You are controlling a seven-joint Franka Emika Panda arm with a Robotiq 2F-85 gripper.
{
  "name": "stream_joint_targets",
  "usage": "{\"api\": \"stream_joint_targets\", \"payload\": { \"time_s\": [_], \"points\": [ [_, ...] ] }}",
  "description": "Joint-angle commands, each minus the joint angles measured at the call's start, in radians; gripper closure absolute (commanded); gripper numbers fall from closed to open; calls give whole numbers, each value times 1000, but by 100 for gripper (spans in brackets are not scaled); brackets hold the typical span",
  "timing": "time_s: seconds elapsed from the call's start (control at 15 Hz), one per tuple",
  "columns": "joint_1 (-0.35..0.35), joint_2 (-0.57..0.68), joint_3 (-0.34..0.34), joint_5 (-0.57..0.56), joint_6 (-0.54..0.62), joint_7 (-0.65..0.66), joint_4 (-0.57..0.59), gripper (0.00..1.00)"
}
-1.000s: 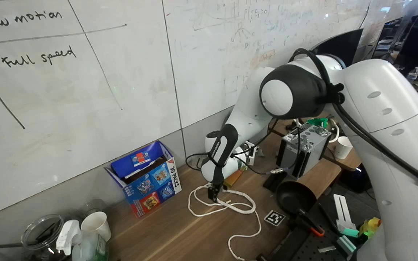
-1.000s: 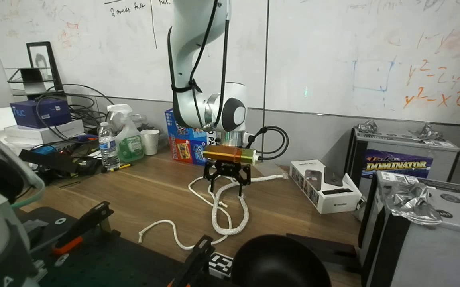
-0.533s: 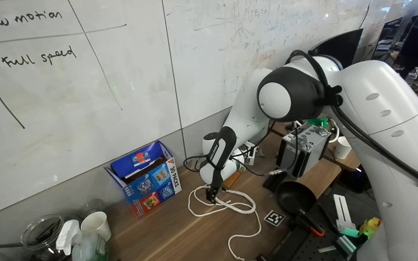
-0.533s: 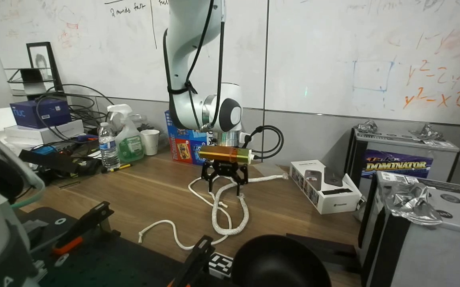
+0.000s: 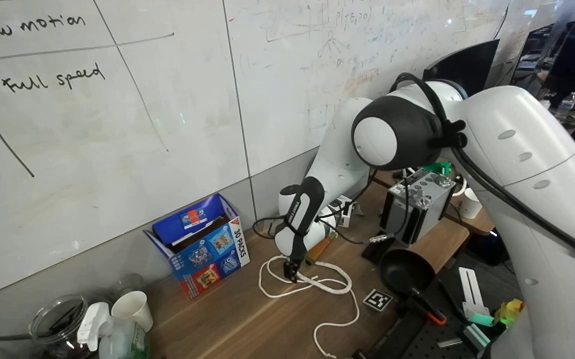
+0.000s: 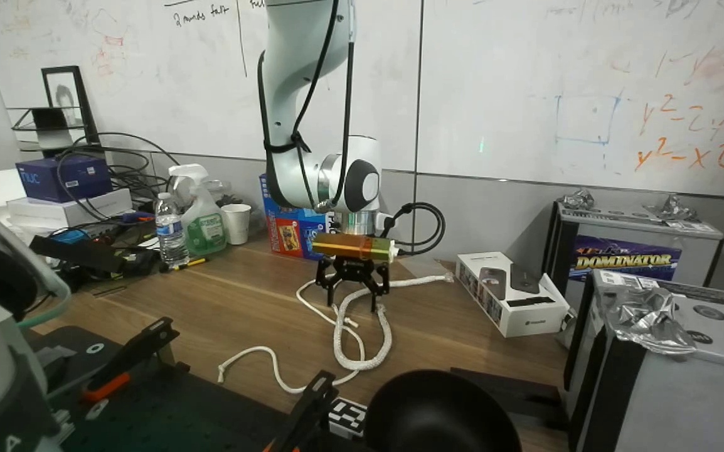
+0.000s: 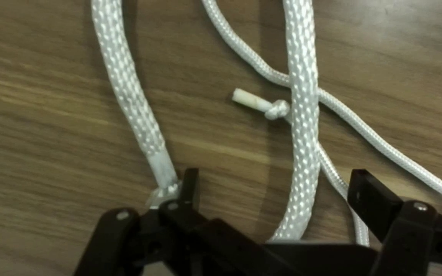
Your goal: Put the ropes in the box
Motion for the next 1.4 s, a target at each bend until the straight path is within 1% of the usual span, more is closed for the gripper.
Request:
{"api": "stream_joint_targets", "payload": {
  "time_s": [0.0, 0.13, 0.2, 0.27, 0.53, 0.67, 0.73, 0.87, 0.93, 1.0, 1.07, 1.13, 1.33],
  "points": [
    [-10, 20, 8, -7, 8, 17, 27, 0],
    [-10, 24, 7, -8, 10, 19, 29, 0],
    [-11, 24, 7, -8, 13, 20, 29, 25],
    [-10, 25, 7, -8, 14, 20, 29, 26],
    [-12, 23, 6, -7, 16, 23, 34, 58],
    [-14, 21, 7, -6, 11, 24, 37, 71],
    [-19, 20, 10, -3, 3, 22, 40, 80],
    [-45, 15, 29, 8, -11, 2, 42, 93],
    [-57, 13, 38, 12, -18, -5, 44, 95],
    [-83, 4, 59, 21, -30, -26, 44, 97],
    [-106, -9, 76, 28, -42, -41, 42, 98],
    [-128, -30, 92, 32, -53, -58, 35, 94],
    [-197, -132, 145, 52, -112, -118, 12, 94]
  ]
}}
